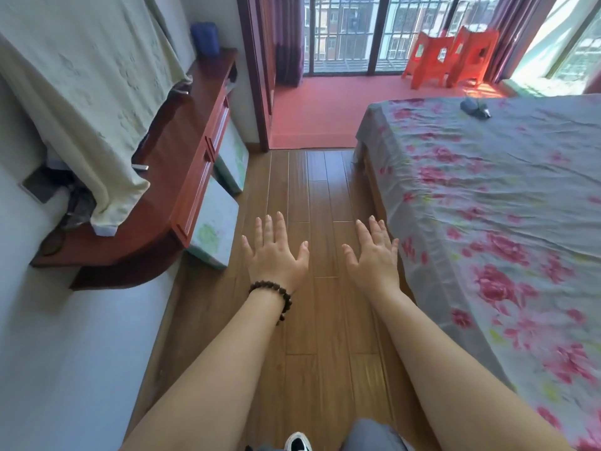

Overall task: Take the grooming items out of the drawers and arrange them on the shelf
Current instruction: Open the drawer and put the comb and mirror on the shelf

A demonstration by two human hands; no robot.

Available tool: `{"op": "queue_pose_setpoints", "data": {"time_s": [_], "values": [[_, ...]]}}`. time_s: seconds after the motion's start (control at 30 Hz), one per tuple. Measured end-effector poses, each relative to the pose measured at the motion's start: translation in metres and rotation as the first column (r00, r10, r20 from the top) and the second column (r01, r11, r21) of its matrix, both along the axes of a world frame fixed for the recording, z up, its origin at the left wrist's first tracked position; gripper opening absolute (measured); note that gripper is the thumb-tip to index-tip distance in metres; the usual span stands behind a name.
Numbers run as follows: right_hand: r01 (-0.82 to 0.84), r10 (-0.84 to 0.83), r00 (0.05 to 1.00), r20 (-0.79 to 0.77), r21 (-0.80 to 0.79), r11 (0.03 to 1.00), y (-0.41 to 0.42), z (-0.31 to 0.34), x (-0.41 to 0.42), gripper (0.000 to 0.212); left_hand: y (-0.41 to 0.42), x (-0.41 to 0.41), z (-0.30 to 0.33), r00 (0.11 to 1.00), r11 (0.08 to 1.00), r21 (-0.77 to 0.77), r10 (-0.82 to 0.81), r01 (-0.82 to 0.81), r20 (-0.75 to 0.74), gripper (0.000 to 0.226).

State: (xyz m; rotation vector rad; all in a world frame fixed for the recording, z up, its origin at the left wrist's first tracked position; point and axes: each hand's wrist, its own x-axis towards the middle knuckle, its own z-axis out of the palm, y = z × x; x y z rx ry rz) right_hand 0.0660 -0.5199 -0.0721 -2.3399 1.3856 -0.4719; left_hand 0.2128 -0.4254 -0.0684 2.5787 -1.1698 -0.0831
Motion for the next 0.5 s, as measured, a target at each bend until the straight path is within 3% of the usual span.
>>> {"op": "queue_pose_setpoints", "data": {"time_s": [0.5], "values": [[-0.194,0.196,0.980,-0.040,0.046,0.980,-0.323,-0.016,0.116,0.059,-0.294,0.108,-0.024,0.979,0.980,0.010,0.201,-0.201,-0.017,0.075]]}}
